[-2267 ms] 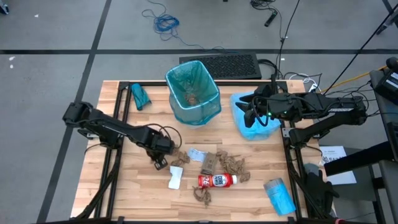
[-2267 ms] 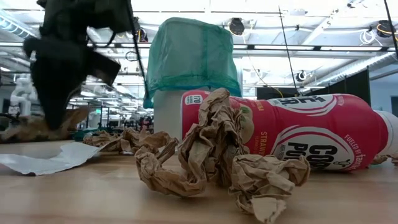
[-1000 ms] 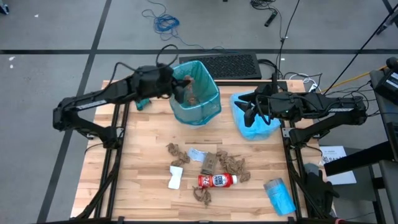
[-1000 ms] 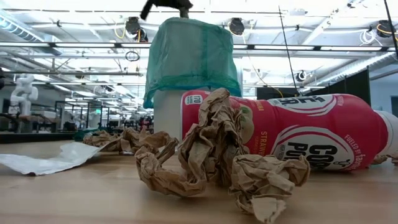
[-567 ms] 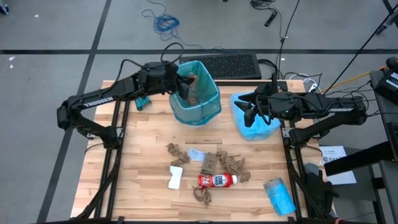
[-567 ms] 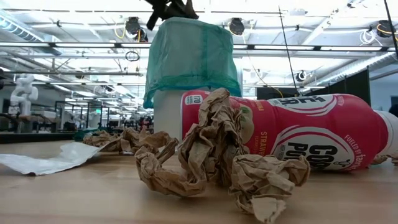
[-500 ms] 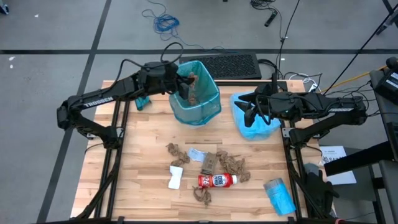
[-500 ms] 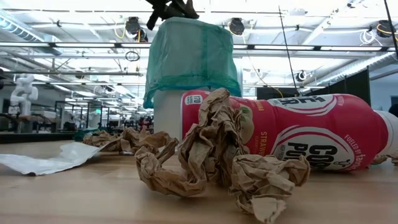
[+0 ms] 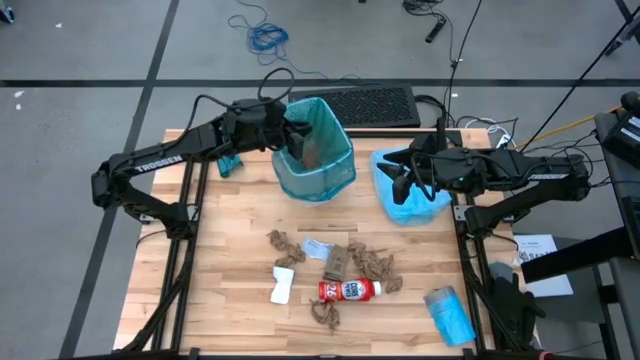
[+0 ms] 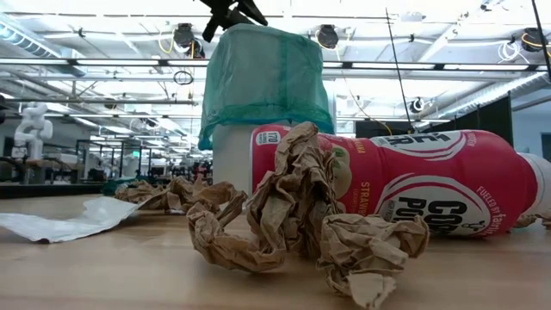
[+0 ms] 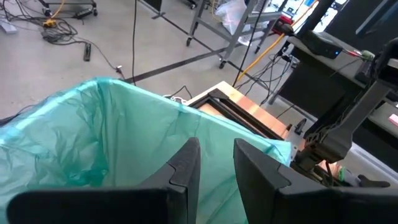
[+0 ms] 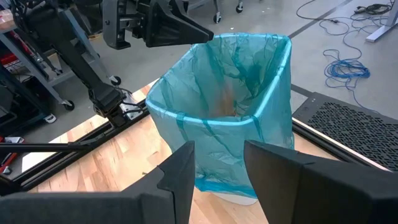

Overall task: Place trash/remove bag and relplace
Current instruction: Put the brown paper into the blue trash bag inside the white trash bin

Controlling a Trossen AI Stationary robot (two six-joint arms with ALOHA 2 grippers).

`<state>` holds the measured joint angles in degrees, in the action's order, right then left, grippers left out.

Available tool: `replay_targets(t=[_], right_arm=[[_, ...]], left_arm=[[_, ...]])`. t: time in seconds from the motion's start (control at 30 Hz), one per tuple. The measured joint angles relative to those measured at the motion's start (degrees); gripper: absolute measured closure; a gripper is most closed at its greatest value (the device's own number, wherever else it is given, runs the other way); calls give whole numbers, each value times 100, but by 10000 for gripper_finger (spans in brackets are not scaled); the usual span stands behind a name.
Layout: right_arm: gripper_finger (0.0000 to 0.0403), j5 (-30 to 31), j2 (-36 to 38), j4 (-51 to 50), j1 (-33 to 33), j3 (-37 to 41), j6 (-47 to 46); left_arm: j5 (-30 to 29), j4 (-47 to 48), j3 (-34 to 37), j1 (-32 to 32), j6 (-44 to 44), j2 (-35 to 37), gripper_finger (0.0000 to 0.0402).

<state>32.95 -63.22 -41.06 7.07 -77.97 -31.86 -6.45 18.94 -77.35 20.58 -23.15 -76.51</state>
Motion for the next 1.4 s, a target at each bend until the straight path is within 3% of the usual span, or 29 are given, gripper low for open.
replay_targets(t=[0.3,0.53,0.93,1.17,1.4], right_arm=[[273,-3,0,2,0,0,0],[273,-755,-139,-253,-4,0,-31],[273,-1909,-1104,-1090,17,0,-197],[273,-2362,-1700,-1513,15,32,1],[273,-3274,-1810,-789,56,1220,-193]], left_arm=[[126,3,-1,-2,-5,0,308],[1085,278,1,-246,-8,73,308],[1078,926,1,-1100,-41,634,308],[561,952,1,-1491,-49,834,308],[462,1095,1,-1635,-51,834,308]])
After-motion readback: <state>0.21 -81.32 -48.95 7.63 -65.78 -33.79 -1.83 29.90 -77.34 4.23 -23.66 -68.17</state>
